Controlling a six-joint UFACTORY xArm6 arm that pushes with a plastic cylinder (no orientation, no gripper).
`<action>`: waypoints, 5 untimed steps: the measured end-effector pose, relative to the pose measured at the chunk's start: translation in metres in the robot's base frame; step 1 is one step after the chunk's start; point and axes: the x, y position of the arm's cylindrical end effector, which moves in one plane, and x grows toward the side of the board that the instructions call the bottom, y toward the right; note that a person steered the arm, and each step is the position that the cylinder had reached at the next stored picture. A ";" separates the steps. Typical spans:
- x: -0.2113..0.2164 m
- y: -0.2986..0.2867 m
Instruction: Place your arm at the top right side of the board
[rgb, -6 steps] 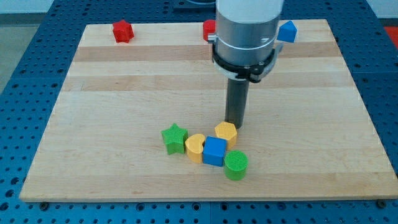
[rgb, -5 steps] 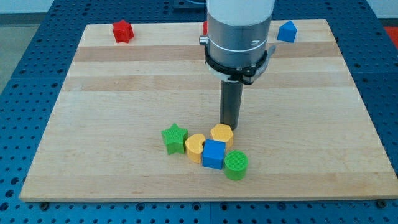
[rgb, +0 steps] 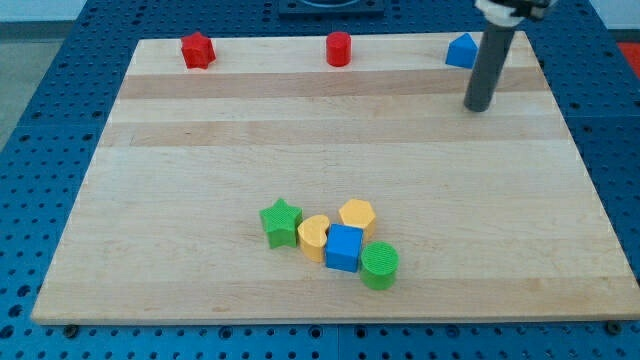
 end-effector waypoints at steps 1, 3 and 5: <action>-0.030 0.028; -0.094 0.061; -0.113 0.028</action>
